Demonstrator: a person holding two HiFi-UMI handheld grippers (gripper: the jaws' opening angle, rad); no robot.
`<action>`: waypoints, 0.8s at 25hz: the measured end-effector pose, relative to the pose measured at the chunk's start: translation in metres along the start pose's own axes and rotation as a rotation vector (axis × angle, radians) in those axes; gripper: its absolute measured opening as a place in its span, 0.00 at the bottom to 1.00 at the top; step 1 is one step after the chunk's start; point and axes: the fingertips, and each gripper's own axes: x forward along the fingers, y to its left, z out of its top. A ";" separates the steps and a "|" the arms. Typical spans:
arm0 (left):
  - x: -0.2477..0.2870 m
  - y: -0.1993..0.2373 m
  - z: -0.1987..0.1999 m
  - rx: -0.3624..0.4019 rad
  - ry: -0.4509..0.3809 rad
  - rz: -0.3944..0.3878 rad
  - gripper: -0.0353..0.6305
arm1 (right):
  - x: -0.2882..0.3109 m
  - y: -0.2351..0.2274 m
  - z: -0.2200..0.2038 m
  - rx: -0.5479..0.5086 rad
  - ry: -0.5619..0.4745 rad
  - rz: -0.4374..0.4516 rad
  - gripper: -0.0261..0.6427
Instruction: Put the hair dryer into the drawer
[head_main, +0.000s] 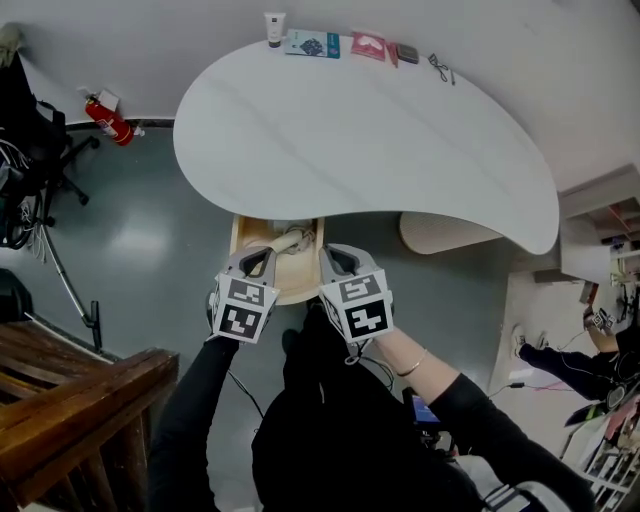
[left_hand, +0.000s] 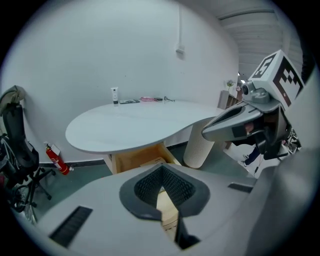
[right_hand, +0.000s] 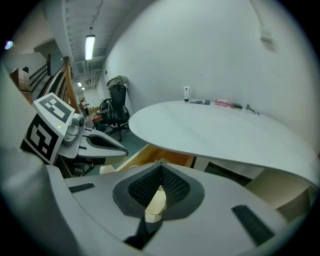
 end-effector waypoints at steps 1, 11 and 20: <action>-0.004 0.002 0.002 -0.011 -0.013 0.012 0.07 | -0.003 0.001 0.003 0.002 -0.012 0.008 0.04; -0.051 0.011 0.019 -0.121 -0.164 0.098 0.07 | -0.038 0.007 0.031 -0.001 -0.147 0.035 0.04; -0.088 0.008 0.039 -0.147 -0.272 0.118 0.07 | -0.058 0.017 0.044 0.033 -0.218 0.070 0.04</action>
